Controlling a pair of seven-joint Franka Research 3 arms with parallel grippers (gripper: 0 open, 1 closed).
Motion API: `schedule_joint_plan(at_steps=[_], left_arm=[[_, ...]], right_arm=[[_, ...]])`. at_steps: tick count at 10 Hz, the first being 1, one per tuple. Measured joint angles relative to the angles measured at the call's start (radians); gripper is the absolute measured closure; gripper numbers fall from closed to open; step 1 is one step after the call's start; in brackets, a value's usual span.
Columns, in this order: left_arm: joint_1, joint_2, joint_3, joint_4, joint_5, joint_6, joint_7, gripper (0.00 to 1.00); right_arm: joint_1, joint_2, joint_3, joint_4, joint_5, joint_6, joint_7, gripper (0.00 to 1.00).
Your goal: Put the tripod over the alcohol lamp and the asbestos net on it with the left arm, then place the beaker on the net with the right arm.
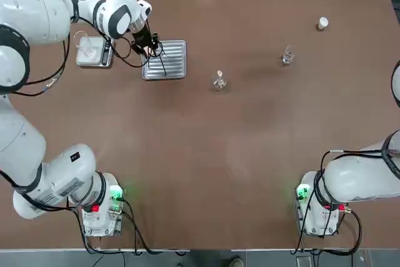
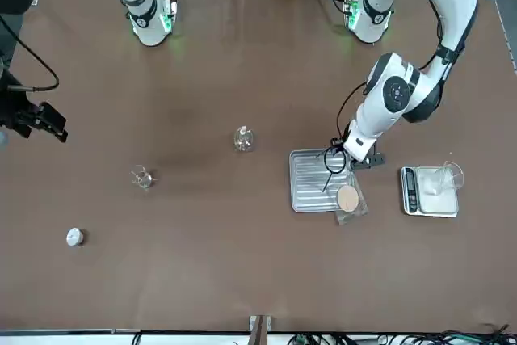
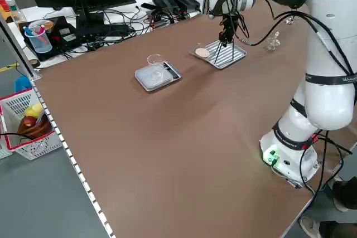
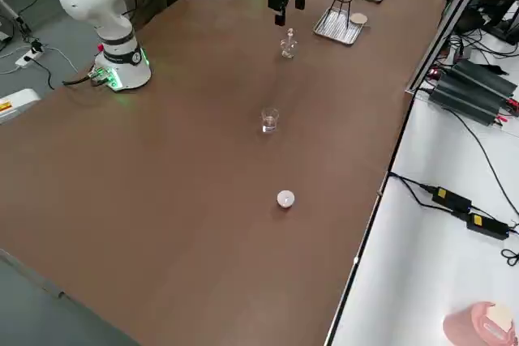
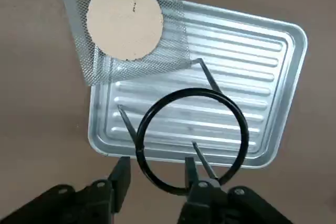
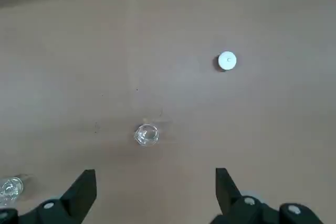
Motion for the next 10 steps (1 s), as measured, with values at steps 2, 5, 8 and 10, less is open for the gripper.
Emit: schedule_joint_plan(at_steps=[2, 5, 8, 10], left_arm=[[-0.003, 0.001, 0.000, 0.002, 0.001, 0.000, -0.015, 0.67], [-0.013, 0.003, -0.001, 0.003, 0.072, 0.001, -0.103, 0.73], [-0.029, 0.024, -0.001, 0.004, 0.181, 0.001, -0.225, 0.78], [-0.028, 0.035, 0.000, 0.008, 0.184, 0.001, -0.228, 0.81]], right_arm=[[0.000, 0.000, 0.000, 0.000, 0.000, 0.001, -0.003, 0.00], [-0.001, 0.000, 0.000, 0.000, 0.000, 0.001, -0.005, 0.00], [-0.002, 0.000, 0.000, 0.000, 0.000, 0.001, -0.005, 0.00], [-0.002, 0.000, 0.000, 0.000, 0.000, 0.001, -0.005, 0.00]])
